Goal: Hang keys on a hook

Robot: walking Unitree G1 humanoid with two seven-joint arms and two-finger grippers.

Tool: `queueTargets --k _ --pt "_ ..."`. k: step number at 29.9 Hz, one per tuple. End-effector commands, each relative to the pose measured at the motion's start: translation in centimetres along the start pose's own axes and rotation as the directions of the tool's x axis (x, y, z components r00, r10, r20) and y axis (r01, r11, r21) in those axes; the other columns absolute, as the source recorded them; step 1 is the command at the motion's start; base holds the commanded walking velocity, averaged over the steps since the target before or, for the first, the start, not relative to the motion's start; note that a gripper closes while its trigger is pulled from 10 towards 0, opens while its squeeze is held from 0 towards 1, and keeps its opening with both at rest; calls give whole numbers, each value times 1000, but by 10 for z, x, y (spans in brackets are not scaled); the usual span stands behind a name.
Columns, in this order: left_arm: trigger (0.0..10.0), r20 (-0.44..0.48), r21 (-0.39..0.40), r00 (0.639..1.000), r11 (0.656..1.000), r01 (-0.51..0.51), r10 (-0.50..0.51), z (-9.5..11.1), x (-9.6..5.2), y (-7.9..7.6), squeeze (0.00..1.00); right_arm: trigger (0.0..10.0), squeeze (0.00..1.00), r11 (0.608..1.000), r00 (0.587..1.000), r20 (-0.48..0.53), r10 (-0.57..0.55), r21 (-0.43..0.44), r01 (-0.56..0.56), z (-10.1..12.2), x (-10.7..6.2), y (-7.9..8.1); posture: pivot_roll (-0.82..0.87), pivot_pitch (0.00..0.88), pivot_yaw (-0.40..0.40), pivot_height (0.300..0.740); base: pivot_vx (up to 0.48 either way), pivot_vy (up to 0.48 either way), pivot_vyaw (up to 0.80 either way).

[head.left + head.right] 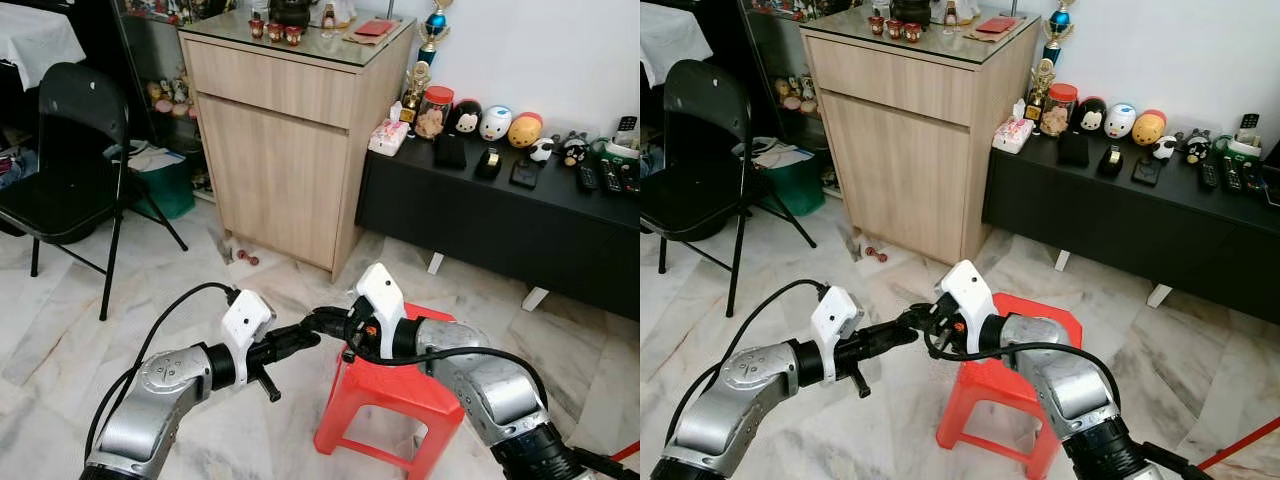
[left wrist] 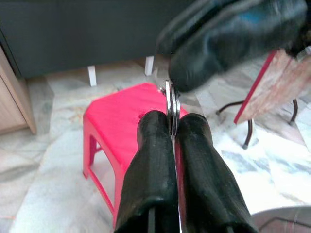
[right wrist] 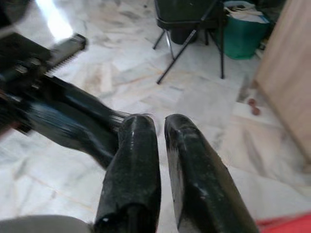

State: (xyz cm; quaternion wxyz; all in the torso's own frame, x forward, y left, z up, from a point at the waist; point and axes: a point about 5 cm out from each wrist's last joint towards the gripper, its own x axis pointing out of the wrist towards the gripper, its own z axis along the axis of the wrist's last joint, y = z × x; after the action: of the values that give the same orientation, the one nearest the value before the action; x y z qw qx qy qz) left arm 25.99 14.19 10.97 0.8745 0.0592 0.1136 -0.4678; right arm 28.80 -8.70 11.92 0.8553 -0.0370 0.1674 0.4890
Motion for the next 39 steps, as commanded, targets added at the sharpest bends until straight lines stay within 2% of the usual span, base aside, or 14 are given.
queueTargets --k 1,7,15,17,18,19,20,21,22,26,27,31,34,39 --pt "0 -12 13 1000 1000 25 -25 2 -2 -3 0 10000 1000 999 999 -31 -43 -32 42 -1 -9 -12 47 0 -88 740 0 0 0" --pt "0 -57 28 998 999 39 -38 -2 -5 -4 0 10000 1000 991 985 -147 -92 -113 75 -18 -20 -23 43 0 -86 740 0 0 0" --pt "0 -129 72 991 997 25 -16 -9 -9 -1 0 10000 969 985 958 -239 -161 -96 142 -48 -22 -30 45 0 -77 740 0 0 0" --pt "0 -148 92 989 996 -11 24 -13 -10 4 0 10000 0 980 944 -264 -196 -73 183 -60 -21 -33 46 0 -76 740 0 0 0" --pt "0 -158 106 985 993 -49 66 -16 -10 8 0 10000 0 974 932 -285 -225 -69 214 -68 -21 -35 48 0 -75 740 0 0 0" --pt "2235 -164 121 980 988 -95 114 -19 -11 13 0 10000 0 967 919 -302 -253 -51 250 -76 -21 -37 48 0 -75 740 0 0 0" --pt "7569 -169 138 969 978 -159 182 -24 -12 20 0 10000 0 958 906 -319 -279 -22 287 -85 -22 -39 48 0 -74 740 0 0 0" --pt "7569 -169 138 969 978 -159 182 -24 -12 20 0 10000 0 958 906 -319 -279 -22 287 -85 -22 -39 48 0 -74 740 0 0 0" --pt "10000 -196 113 942 960 -255 273 -37 -15 31 0 10000 0 934 879 -348 -326 23 356 -103 -22 -40 48 0 -71 740 0 0 0" --pt "10000 -234 49 897 926 -375 376 -56 -21 40 0 10000 0 863 838 -360 -410 144 484 -127 -25 -40 44 0 -66 740 0 0 0" --pt "10000 -287 21 860 900 -435 422 -73 -25 42 0 10000 0 795 787 -406 -465 199 573 -146 -31 -39 45 0 -66 740 0 0 0" --pt "10000 -446 -31 754 834 -551 482 -119 -36 39 0 10000 0 657 683 -530 -502 279 700 -186 -45 -25 43 0 -58 740 0 0 0" --pt "10000 -516 -56 715 814 -578 472 -139 -41 32 0 10000 0 614 647 -579 -496 292 733 -201 -50 -17 44 0 -55 740 0 0 0" --pt "10000 -803 29 519 890 -456 292 -205 -73 -17 0 10000 0 566 584 -672 -455 288 772 -230 -58 9 33 0 -40 740 0 0 0"
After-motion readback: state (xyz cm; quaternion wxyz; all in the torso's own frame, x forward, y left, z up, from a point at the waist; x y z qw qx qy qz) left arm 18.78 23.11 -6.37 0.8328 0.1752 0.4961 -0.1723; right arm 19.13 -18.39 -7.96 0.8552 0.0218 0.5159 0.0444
